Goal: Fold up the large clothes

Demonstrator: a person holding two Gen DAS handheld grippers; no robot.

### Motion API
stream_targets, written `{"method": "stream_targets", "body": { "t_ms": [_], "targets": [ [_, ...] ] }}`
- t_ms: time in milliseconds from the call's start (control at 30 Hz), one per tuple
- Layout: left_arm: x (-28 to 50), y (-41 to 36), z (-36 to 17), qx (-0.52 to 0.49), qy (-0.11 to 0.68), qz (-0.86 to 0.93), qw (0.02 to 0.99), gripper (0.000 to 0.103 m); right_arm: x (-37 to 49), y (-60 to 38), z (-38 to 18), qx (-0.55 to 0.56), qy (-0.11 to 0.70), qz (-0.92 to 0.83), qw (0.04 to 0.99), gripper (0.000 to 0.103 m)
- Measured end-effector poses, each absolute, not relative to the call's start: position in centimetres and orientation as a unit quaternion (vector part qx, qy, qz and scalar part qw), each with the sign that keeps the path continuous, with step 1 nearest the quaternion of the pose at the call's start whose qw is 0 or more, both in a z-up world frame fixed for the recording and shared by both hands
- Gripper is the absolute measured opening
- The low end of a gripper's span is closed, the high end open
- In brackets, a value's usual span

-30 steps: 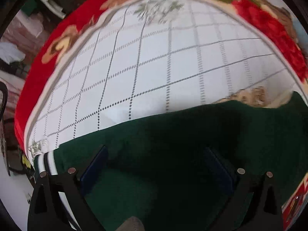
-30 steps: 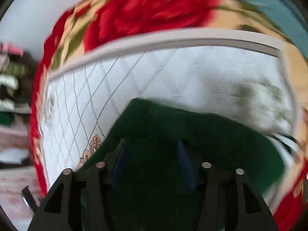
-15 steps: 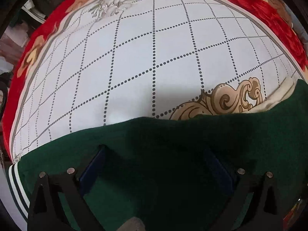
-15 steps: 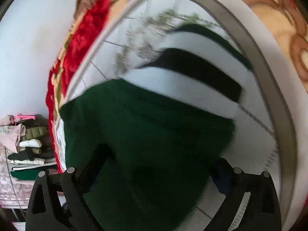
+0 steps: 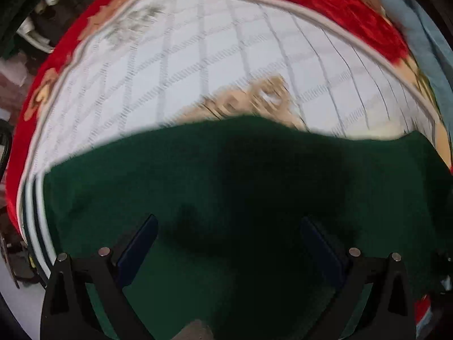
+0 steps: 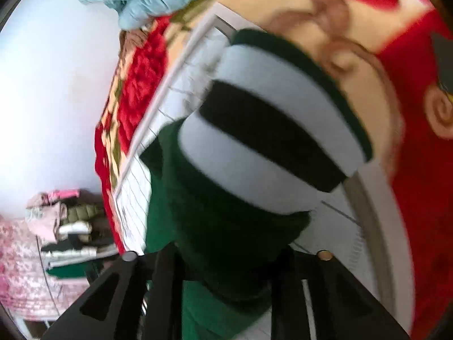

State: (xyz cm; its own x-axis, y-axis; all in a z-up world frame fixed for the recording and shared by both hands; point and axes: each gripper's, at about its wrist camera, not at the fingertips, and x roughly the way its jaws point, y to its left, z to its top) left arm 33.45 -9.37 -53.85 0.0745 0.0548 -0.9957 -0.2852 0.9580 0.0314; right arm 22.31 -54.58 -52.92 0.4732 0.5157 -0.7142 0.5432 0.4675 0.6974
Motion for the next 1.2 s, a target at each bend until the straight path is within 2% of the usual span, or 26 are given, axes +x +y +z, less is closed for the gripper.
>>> {"method": "stream_targets", "body": {
  "t_ms": [67,100,233,300,367,500,533,567,633,733,1033,1200],
  "targets": [
    [32.4,-11.6,-54.5,-0.081,0.681,0.105,0.72,0.103,19.5,-56.2,-55.6,0.55,0.517,0.002,0.656,0.06],
    [32.2,-12.2,-55.3,-0.076,0.684,0.106,0.718,0.103,18.8,-56.5,-57.3,0.57,0.511,0.01,0.644,0.064],
    [32.6,-12.3,-56.8,-0.074,0.683,0.113,0.718,0.103,19.4,-54.4,-61.9,0.611,0.505,0.076,0.605,0.065],
    [32.9,-12.1,-56.9,-0.075,0.683,0.11,0.718,0.103,20.1,-52.9,-62.5,0.614,0.498,0.111,0.602,0.065],
    [33.1,-12.1,-57.0,-0.07,0.683,0.106,0.719,0.103,21.1,-51.9,-62.6,0.612,0.486,0.129,0.61,0.074],
    [33.5,-12.3,-57.4,-0.052,0.679,0.103,0.725,0.103,23.4,-50.6,-62.7,0.627,0.457,0.133,0.617,0.075],
    [33.6,-12.4,-57.3,-0.047,0.676,0.104,0.728,0.103,24.0,-50.2,-62.5,0.626,0.453,0.13,0.621,0.068],
    [33.7,-12.4,-57.4,-0.046,0.671,0.108,0.732,0.103,24.4,-49.9,-62.4,0.617,0.461,0.121,0.626,0.042],
    [33.7,-12.5,-57.7,-0.052,0.669,0.11,0.733,0.103,25.2,-49.2,-61.7,0.603,0.467,0.116,0.636,0.026],
    [34.0,-12.7,-58.0,-0.051,0.666,0.11,0.736,0.103,26.0,-48.2,-59.0,0.568,0.471,0.115,0.665,0.021],
    [32.4,-12.5,-58.0,-0.082,0.649,0.091,0.751,0.103,27.6,-42.5,-48.8,0.467,0.472,0.147,0.733,0.019],
    [28.6,-8.4,-55.0,-0.144,0.634,0.102,0.753,0.103,28.9,-36.1,-42.3,0.356,0.477,0.171,0.785,0.019]
  ]
}}
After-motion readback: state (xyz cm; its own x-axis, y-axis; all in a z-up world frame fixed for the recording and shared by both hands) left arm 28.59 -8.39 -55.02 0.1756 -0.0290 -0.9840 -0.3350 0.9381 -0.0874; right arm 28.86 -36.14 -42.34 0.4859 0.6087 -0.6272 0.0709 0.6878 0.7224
